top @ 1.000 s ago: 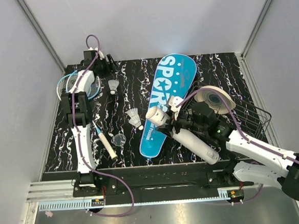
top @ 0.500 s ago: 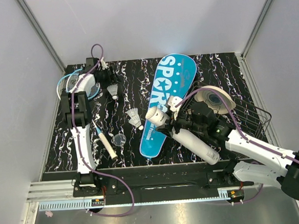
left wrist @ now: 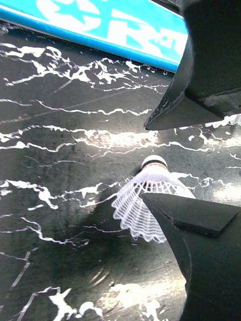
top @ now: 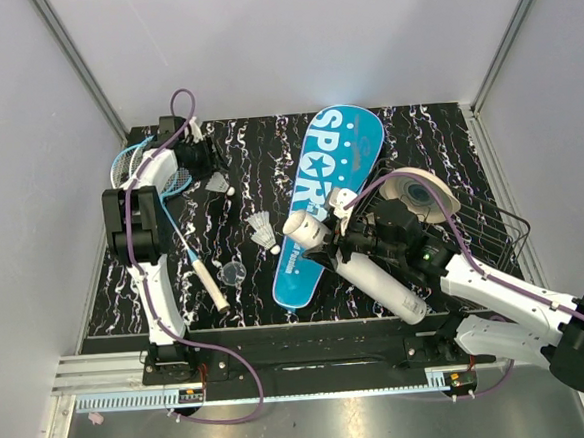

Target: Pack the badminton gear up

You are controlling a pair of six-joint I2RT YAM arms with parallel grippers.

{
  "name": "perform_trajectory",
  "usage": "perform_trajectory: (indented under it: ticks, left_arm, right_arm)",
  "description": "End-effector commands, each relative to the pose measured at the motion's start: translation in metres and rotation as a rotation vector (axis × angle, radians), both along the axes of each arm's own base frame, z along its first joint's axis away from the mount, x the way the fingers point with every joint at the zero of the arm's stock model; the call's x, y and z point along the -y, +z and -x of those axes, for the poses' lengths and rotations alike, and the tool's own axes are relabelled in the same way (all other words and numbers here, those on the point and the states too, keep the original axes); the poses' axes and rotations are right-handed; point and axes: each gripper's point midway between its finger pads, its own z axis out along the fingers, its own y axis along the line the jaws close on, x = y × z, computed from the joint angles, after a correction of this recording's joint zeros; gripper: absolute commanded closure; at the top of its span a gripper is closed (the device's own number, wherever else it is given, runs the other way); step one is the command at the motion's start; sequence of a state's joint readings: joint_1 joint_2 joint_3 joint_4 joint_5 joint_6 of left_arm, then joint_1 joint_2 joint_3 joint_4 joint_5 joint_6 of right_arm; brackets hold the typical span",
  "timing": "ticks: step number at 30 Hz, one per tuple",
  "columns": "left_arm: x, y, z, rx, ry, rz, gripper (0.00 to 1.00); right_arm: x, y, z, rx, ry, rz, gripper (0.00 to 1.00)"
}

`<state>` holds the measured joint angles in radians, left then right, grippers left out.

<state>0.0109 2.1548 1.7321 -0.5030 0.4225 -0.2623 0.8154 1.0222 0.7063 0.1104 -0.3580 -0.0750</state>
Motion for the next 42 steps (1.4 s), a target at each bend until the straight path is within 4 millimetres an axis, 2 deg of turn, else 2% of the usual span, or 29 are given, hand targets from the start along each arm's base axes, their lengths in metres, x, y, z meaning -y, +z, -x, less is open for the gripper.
perform_trajectory:
  ticks: [1,7,10,11,13,14,15,18,19,20,21,22,24,25,27,28,29,30,31,32,34,37,42]
  left_arm:
    - [-0.008,-0.001,0.011,-0.041,0.02,-0.026,0.44]
    - [-0.007,-0.013,0.022,-0.087,0.038,-0.02,0.45]
    - [-0.004,-0.017,0.024,-0.102,0.043,-0.005,0.54]
    - [-0.004,-0.016,0.024,-0.104,0.049,-0.003,0.65]
    - [-0.007,-0.008,0.025,-0.104,0.081,-0.009,0.78]
    - [-0.008,-0.003,0.025,-0.096,0.095,-0.016,0.84]
    - [-0.01,0.014,0.027,-0.069,0.116,-0.019,0.89]
    - [-0.012,0.042,0.033,-0.024,0.14,-0.033,0.97]
    - [-0.011,0.068,0.038,0.02,0.14,-0.029,0.99]
    - [-0.01,0.082,0.042,0.044,0.138,-0.023,1.0]
    - [-0.009,0.091,0.049,0.055,0.136,-0.017,1.0]
    - [0.007,0.123,0.062,0.114,0.093,0.005,1.0]
    - [0.026,0.15,0.082,0.165,0.022,0.052,1.0]
    - [0.05,0.179,0.102,0.225,-0.068,0.101,0.99]
    - [0.077,0.203,0.13,0.282,-0.194,0.14,0.98]
    - [0.1,0.212,0.15,0.29,-0.284,0.166,0.98]
    - [0.11,0.23,0.168,0.337,-0.332,0.169,0.98]
    - [0.117,0.233,0.181,0.355,-0.379,0.161,0.98]
    - [0.135,0.238,0.2,0.366,-0.453,0.172,0.99]
    - [0.14,0.248,0.215,0.403,-0.491,0.174,1.0]
    - [0.152,0.251,0.236,0.434,-0.555,0.164,1.0]
    - [0.157,0.255,0.255,0.458,-0.591,0.166,1.0]
    - [0.163,0.257,0.267,0.44,-0.631,0.209,1.0]
  right_arm:
    - [-0.005,0.02,0.005,0.025,0.025,-0.082,0.71]
    - [-0.004,0.02,0.006,0.033,0.024,-0.086,0.71]
    - [-0.004,0.02,0.006,0.032,0.024,-0.085,0.71]
    - [-0.004,0.02,0.006,0.033,0.026,-0.086,0.71]
    - [-0.004,0.022,0.005,0.036,0.024,-0.085,0.71]
    - [-0.004,0.02,0.005,0.032,0.025,-0.079,0.71]
    - [-0.004,0.018,0.003,0.032,0.019,-0.072,0.71]
    - [-0.007,0.016,0.0,0.03,0.016,-0.057,0.71]
    - [-0.008,0.017,-0.002,0.031,0.014,-0.056,0.71]
    - [-0.009,0.015,-0.003,0.026,0.012,-0.049,0.71]
    - [-0.01,0.01,-0.006,0.019,0.008,-0.034,0.71]
    - [-0.011,0.012,-0.008,0.025,0.002,-0.033,0.71]
    - [-0.013,0.004,-0.014,0.017,-0.006,0.002,0.72]
    - [-0.014,0.007,-0.016,0.025,-0.008,0.005,0.72]
    - [-0.016,0.0,-0.021,0.029,-0.015,0.033,0.72]
    - [-0.017,0.002,-0.023,0.036,-0.014,0.036,0.72]
    - [-0.017,0.0,-0.024,0.037,-0.014,0.046,0.72]
    - [-0.018,-0.001,-0.026,0.042,-0.016,0.056,0.72]
    - [-0.018,0.001,-0.027,0.049,-0.015,0.055,0.72]
    - [-0.019,0.001,-0.028,0.058,-0.015,0.058,0.72]
    - [-0.019,0.003,-0.029,0.067,-0.013,0.06,0.72]
    - [-0.018,0.007,-0.028,0.08,-0.013,0.052,0.72]
    - [-0.016,0.017,-0.022,0.109,-0.001,0.009,0.72]
